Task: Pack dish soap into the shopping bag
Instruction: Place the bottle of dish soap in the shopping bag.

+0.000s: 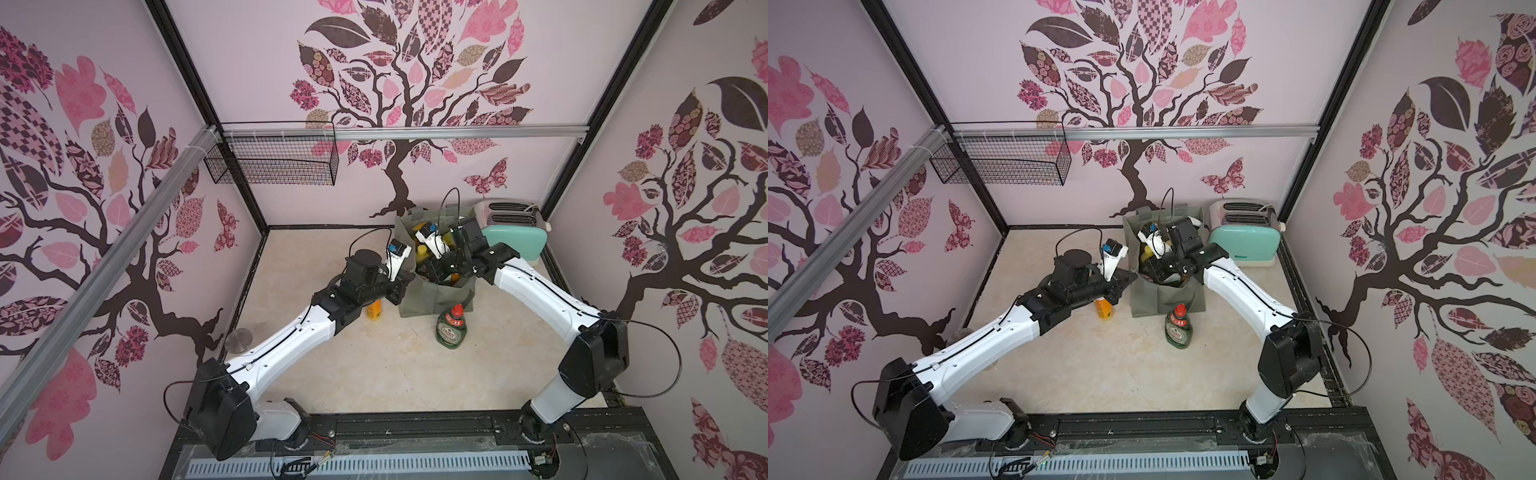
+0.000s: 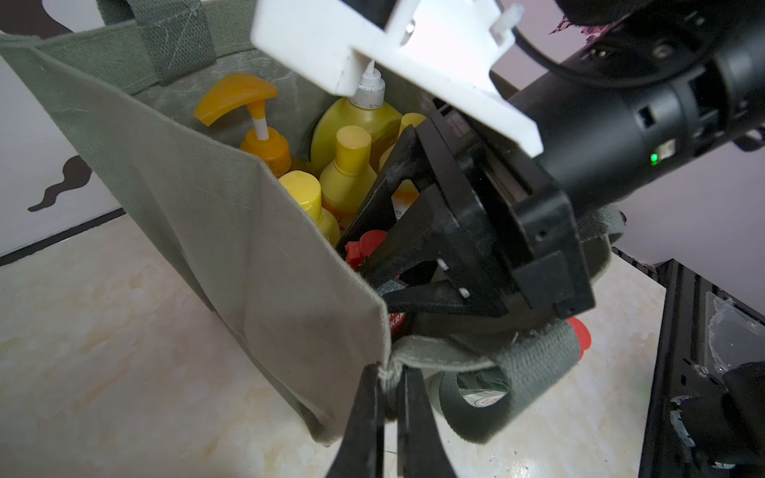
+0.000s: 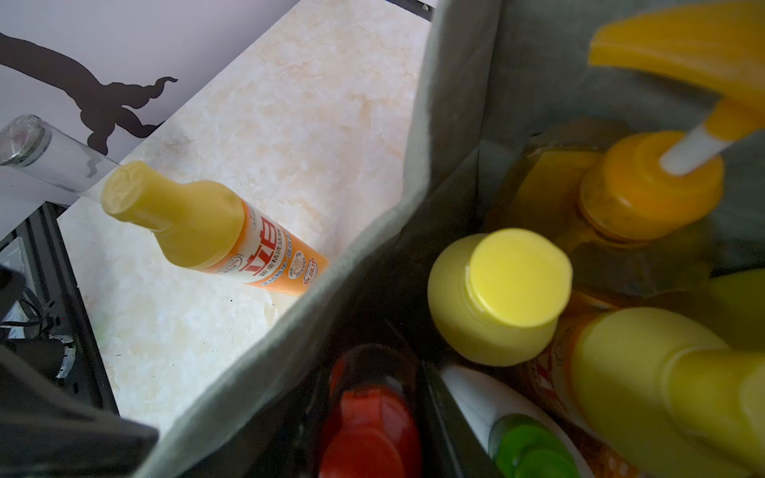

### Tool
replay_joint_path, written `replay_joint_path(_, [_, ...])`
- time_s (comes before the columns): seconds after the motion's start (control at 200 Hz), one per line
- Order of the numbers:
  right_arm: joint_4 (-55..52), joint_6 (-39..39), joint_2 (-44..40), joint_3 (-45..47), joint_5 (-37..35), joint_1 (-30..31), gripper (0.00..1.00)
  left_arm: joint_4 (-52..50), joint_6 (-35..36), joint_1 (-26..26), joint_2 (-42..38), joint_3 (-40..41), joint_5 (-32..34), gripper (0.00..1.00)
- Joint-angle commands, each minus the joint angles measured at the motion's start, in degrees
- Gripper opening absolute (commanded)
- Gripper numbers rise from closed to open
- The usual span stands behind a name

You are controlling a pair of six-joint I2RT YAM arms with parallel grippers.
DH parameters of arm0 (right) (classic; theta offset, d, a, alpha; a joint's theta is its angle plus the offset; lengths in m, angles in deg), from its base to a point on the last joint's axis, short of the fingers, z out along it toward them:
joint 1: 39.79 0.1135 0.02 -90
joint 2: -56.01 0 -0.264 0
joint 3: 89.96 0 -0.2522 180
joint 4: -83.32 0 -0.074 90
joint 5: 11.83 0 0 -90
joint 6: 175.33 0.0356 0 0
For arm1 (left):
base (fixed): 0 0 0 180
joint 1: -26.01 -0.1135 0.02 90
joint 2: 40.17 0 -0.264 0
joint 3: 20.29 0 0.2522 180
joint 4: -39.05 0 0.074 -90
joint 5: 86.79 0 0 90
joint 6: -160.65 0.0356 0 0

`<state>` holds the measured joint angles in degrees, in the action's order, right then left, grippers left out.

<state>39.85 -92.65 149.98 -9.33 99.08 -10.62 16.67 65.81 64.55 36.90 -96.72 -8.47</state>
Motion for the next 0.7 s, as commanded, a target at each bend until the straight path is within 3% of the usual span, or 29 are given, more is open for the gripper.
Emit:
replay_joint_path(0.0, [-2.1, 1.5, -0.7, -4.4, 5.9, 0.5, 0.00, 3.6, -1.5, -0.5, -1.6, -3.9, -2.0, 0.00])
replay_joint_path(0.34, [-7.6, -1.7, 1.4, -10.5, 6.6, 0.6, 0.00, 7.1, -5.2, -3.4, -0.5, -8.2, -6.4, 0.00])
replay_joint_path(0.695, [-5.6, -3.9, 3.3, -4.0, 8.2, 0.6, 0.00, 7.4, -5.4, -5.0, -0.1, -9.7, -7.9, 0.00])
